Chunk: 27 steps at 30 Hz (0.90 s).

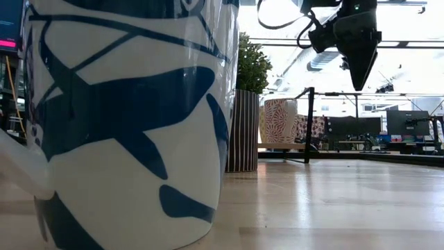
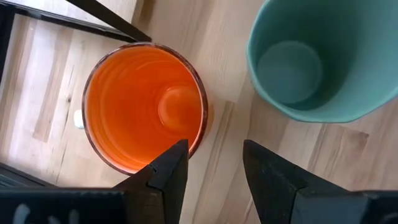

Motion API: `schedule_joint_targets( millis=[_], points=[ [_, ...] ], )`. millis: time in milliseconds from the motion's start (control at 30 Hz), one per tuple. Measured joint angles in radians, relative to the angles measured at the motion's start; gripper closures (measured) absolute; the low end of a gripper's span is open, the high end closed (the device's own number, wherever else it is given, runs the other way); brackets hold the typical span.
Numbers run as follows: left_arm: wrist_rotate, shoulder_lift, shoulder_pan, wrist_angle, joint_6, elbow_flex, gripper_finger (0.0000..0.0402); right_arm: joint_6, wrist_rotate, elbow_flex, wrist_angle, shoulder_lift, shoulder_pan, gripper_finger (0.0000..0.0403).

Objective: Place coffee mugs
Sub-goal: Put the orange mug on the shelf

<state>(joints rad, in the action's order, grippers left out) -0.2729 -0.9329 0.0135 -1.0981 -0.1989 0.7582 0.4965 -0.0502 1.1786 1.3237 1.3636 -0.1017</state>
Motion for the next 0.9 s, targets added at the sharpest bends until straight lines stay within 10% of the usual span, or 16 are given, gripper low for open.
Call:
schedule_joint_targets(
  millis=[900],
  points=[
    [-0.022, -0.217, 0.114, 0.078, 0.155, 0.000, 0.0257, 0.028, 0.002, 0.000, -0.020, 0.000, 0.000, 0.0284]
  ],
)
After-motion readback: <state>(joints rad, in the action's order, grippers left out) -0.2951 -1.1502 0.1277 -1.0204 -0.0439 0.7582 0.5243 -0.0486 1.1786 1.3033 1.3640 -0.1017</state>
